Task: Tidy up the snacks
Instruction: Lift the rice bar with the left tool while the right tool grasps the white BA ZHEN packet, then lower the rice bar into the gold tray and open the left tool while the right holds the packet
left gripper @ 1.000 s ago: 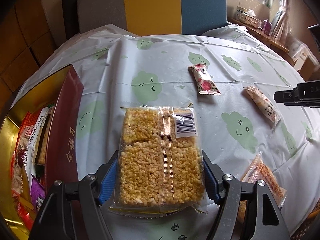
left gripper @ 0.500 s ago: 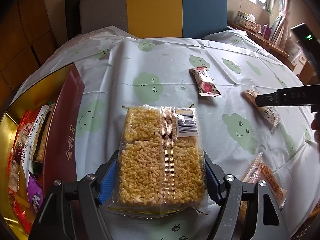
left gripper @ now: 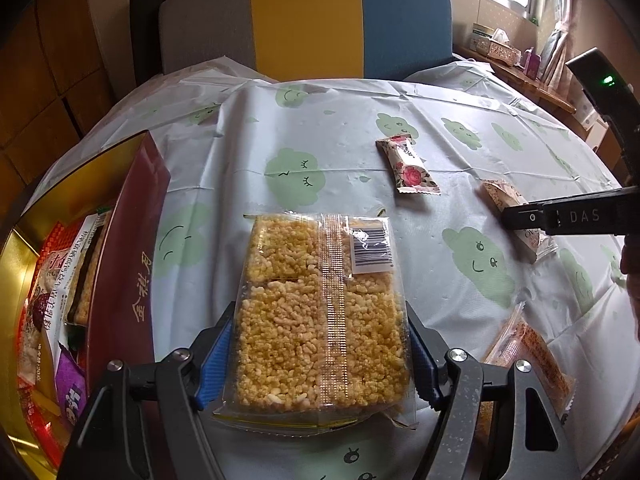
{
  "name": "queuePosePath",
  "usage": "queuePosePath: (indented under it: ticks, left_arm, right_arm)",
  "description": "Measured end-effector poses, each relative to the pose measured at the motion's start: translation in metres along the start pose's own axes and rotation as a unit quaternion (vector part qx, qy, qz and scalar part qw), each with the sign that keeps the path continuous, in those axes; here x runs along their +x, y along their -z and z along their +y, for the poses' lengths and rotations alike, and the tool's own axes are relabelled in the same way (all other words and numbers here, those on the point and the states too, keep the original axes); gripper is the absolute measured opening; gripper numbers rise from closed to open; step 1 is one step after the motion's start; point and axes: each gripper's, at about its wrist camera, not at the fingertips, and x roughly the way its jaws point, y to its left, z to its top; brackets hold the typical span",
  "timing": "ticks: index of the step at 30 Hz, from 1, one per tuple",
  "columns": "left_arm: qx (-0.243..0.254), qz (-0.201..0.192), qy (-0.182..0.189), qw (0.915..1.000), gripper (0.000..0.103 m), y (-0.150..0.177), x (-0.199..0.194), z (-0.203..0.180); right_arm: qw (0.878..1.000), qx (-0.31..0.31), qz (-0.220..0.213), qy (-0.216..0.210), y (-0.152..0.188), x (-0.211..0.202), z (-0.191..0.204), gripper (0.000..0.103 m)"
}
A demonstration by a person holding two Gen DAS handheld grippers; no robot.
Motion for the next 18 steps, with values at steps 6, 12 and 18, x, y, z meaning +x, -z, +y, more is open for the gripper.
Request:
queuePosePath:
  ticks: [6,12,18]
  left_arm:
    - [0.001,0.008,0.004,1.0,0.073,-0.001,-0.005,-0.001]
    - [0.007,-0.004,0.031,0.9995,0.074,0.002,-0.03,-0.003]
    - [-0.032,-0.03,0.051,0.9977,0.074,-0.005,-0.07,0.029]
  right_arm:
    - [0.999,-0.026,-0.006,0.021,0.002,0.0,0.009,0.035]
    - [0.998,-0.054,-0.014,0.037,0.007,0.001,0.018,0.035]
    - [0.998,-0.051,-0.017,0.034,0.01,0.001,0.017,0.035]
